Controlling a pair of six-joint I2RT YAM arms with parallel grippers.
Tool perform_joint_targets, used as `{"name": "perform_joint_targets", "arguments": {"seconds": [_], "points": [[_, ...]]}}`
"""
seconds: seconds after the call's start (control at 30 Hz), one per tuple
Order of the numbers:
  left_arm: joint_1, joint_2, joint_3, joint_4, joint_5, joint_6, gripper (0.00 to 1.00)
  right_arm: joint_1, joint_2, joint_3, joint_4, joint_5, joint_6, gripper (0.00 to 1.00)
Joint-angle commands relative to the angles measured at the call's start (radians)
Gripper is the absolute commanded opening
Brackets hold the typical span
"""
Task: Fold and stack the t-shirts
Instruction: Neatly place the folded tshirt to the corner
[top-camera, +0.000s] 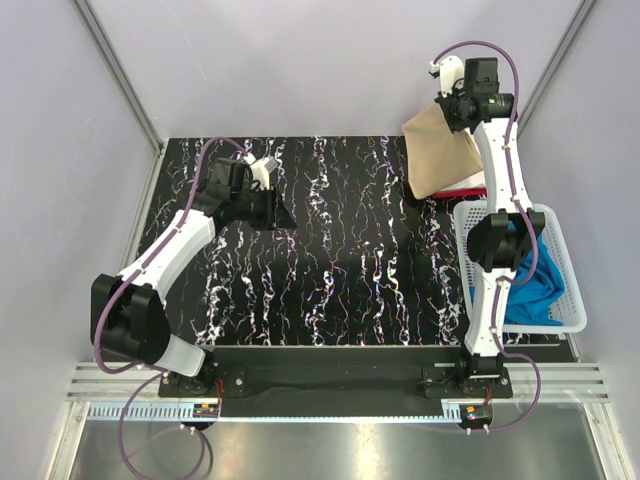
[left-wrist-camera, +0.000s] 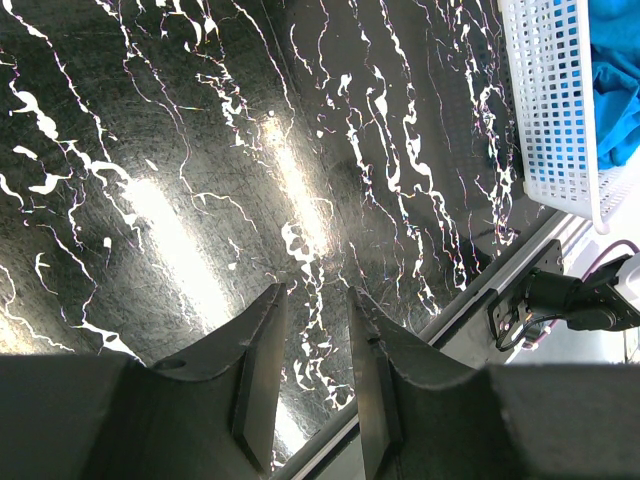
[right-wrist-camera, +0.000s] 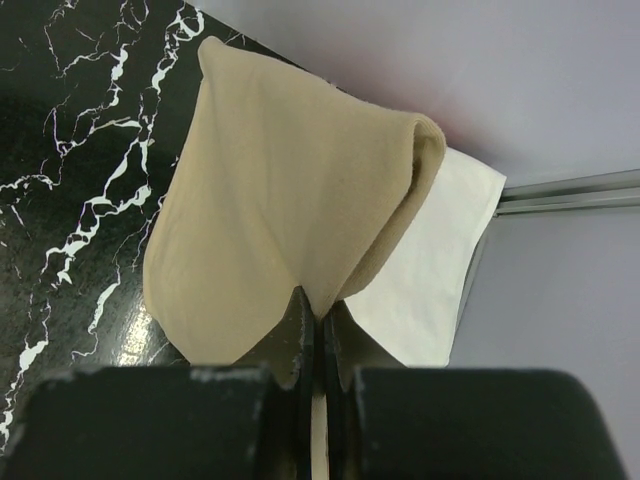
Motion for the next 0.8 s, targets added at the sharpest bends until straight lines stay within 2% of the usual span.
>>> {"name": "perform_joint_targets", "arguments": {"seconds": [0.0,0.5,0.77], "points": [[0.005,-0.013,-0.001,0.042,0.034,-0.006,0.36,-0.004,-0.116,0.015,0.053,-0.015,0.013,0.0],[0.005,-0.001,-0.001,0.045,0.04,-0.009,0.36,-0.019,-0.111,-0.004,0.053,0.02,0.008,0.0],[0.006,0.016,-0.003,0.043,0.022,-0.003,0.36,-0.074,0.008,0.09,0.053,0.023,-0.019,0.0]]}}
